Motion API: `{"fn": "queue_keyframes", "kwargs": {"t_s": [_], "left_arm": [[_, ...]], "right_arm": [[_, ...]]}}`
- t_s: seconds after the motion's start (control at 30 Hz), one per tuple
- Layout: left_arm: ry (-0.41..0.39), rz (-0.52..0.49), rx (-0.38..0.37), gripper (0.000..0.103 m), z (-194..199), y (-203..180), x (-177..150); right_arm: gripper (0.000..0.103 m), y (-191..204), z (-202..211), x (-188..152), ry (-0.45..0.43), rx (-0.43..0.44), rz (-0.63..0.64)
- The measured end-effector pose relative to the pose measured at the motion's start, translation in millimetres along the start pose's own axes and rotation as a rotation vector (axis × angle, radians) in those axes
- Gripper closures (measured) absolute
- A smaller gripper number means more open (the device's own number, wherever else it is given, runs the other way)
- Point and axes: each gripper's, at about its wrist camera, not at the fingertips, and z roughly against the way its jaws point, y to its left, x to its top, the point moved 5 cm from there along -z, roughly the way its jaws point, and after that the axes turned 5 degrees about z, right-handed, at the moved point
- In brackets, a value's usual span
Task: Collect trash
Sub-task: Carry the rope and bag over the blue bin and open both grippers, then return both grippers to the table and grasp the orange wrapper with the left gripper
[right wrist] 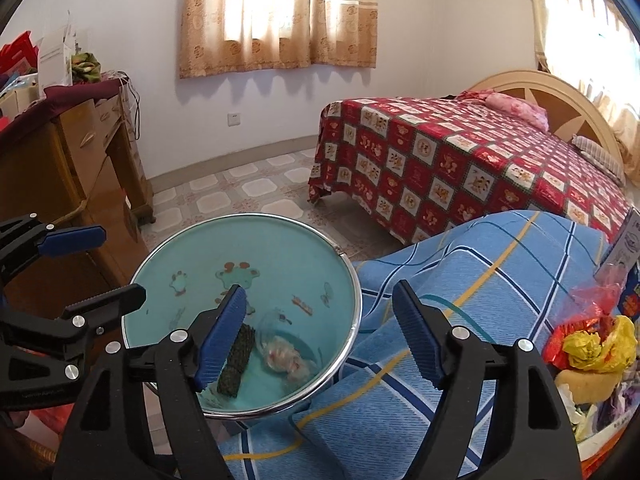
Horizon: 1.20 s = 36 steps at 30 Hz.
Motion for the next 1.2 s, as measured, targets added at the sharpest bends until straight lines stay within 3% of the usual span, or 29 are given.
{"fn": "queue_keyframes", "kwargs": {"t_s": [0.33, 0.83, 1.0, 1.2], "left_arm": [[0.003, 0.003, 0.008, 0.036, -0.3, 2.1, 0.2], [0.01, -0.005, 0.0, 0.024, -0.7, -0.8, 1.7], [0.015, -0.048, -0.024, 0.022, -1.6, -21.3, -2.0], [0.016, -0.126, -0.063, 0.022, -3.0, -59.7, -10.8]], "right_arm": [[0.025, -0.8, 5.8, 1.9, -0.012, -0.006, 0.001], [0.021, -9.7, 31.4, 0.3, -0.037, -0.048, -0.002], [0.02, -25.5, 59.4, -10.1, -0.051, -0.107, -0.013], [0.019, -76.3, 121.8, -48.5, -0.075, -0.264, -0.103]]}}
